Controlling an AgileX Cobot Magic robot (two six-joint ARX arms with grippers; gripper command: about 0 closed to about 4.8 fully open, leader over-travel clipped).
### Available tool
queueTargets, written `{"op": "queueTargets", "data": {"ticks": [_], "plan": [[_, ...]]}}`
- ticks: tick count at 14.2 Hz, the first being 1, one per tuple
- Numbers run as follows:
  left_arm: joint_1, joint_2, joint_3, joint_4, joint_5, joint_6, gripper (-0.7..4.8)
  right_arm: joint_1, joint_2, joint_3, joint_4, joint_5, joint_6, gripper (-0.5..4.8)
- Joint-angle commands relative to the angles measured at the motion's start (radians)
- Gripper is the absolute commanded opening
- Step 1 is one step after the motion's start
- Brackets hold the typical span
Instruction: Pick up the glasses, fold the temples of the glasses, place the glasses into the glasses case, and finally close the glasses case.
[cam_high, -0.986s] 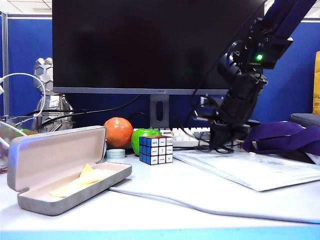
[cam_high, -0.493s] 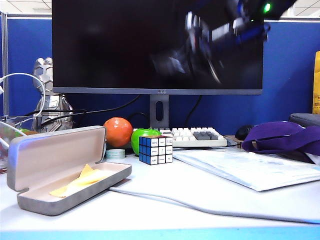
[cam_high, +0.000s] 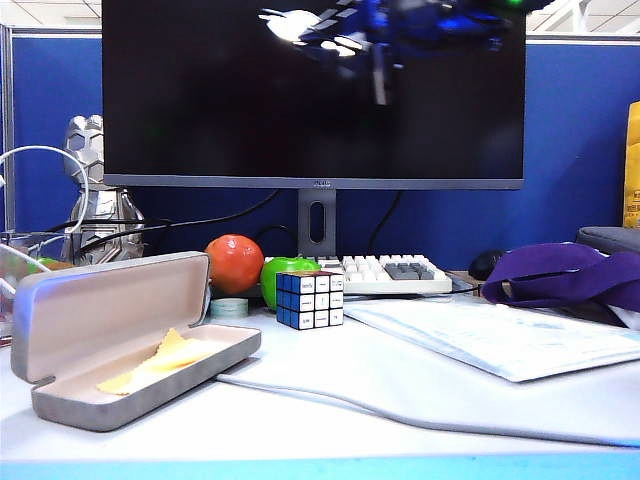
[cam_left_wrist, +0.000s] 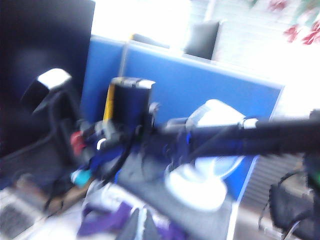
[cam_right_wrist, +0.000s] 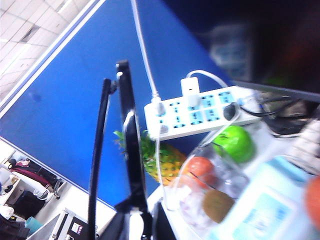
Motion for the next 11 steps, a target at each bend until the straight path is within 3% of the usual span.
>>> {"op": "queueTargets", "data": {"ticks": [1,7,9,11], "plan": [[-0.046,0.033,0.003,0.063,0.004,-0.026,-0.05,0.071,-0.007,0.004,0.021,0.037,0.002,-0.05],[-0.045,0.043,0.003,0.02,0.032,-0.021,-0.05,0.128,-0.011,0.004,0.037,0.032,0.04,-0.05],[-0.045,0.044,0.003,-0.042,0.031,0.039,-0.05,0.128,-0.011,0.004,0.128,-0.002,0.153,-0.05],[-0.045,0.058,0.003,-0.057,0.03,0.042,-0.05,0.128,-0.011,0.004,0.184,-0.004,0.201,-0.05]]}}
